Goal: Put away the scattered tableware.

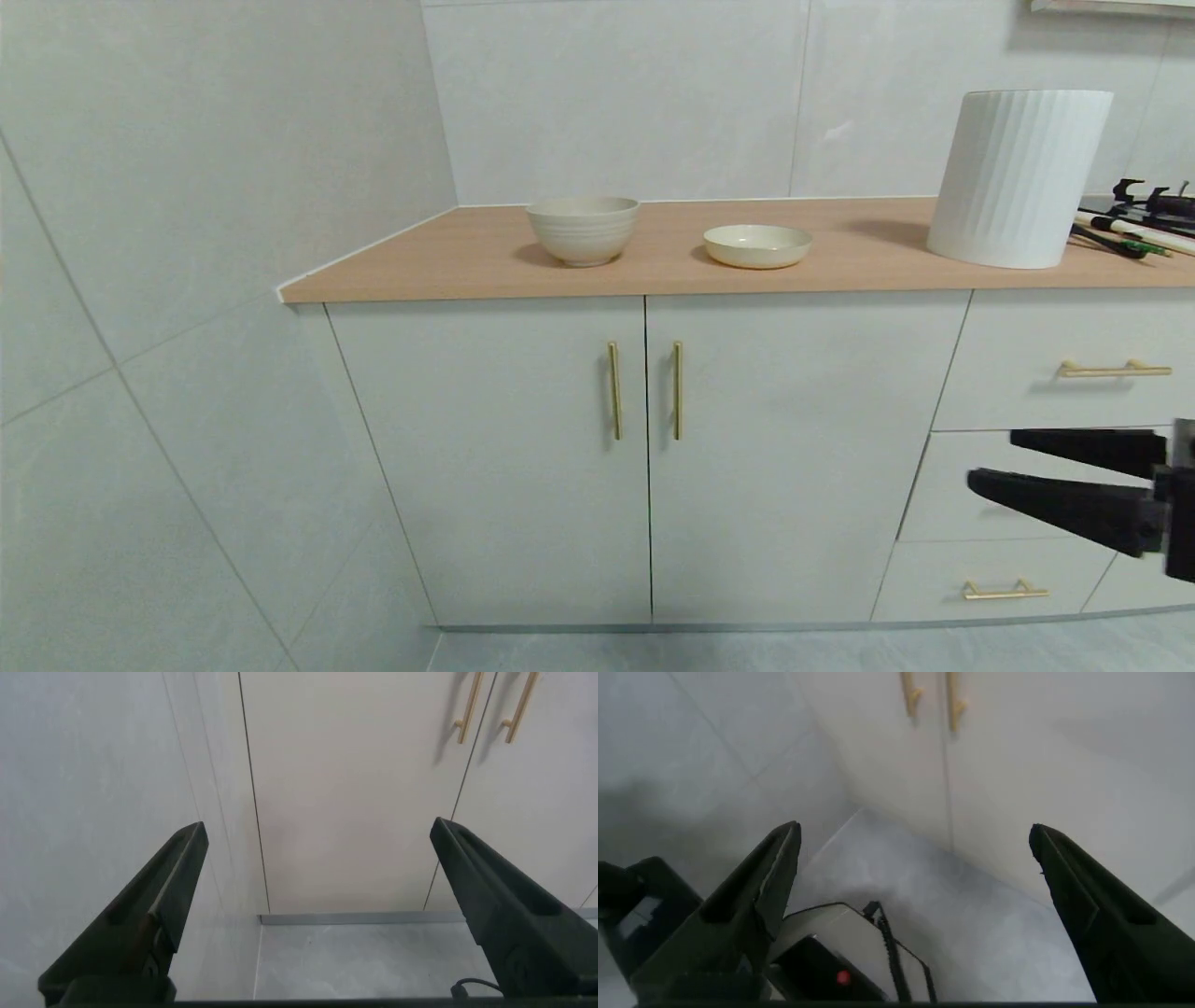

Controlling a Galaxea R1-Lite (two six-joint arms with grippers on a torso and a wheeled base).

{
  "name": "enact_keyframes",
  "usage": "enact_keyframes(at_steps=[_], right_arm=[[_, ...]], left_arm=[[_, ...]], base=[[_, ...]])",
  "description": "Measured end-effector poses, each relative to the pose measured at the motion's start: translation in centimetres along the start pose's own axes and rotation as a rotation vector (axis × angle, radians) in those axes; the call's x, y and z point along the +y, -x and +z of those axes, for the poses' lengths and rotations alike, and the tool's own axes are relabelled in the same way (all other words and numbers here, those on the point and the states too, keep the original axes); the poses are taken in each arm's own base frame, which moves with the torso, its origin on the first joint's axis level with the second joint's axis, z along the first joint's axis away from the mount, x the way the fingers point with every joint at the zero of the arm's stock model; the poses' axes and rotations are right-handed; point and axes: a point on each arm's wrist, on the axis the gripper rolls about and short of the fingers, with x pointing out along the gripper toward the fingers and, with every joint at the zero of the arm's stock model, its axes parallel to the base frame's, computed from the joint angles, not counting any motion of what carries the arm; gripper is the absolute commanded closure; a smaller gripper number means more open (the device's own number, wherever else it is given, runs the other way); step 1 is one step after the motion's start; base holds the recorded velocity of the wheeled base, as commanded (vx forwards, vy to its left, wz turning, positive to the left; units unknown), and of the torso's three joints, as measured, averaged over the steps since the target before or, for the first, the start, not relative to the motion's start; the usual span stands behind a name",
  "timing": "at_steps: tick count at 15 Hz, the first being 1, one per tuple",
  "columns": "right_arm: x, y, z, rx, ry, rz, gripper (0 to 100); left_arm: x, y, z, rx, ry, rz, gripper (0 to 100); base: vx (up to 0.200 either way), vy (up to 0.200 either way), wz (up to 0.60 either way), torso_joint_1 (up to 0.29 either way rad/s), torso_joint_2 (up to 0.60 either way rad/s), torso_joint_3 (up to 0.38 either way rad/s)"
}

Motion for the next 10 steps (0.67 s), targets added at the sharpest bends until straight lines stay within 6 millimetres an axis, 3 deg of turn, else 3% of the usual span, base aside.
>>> enact_keyframes(at_steps=[4, 10], right_arm=[[-0.7, -6.3, 3.7, 0.036, 0.009, 0.073, 0], [-1.8, -16.6, 6.3, 0.087, -0.039, 0.137, 0]], left_arm=[[0.0, 0.0, 0.0, 0.0, 0.0, 0.0, 0], [0.0, 0.0, 0.0, 0.0, 0.0, 0.0, 0]], base=[[0.0, 0.0, 0.0, 0.0, 0.0, 0.0], [0.0, 0.0, 0.0, 0.0, 0.0, 0.0]])
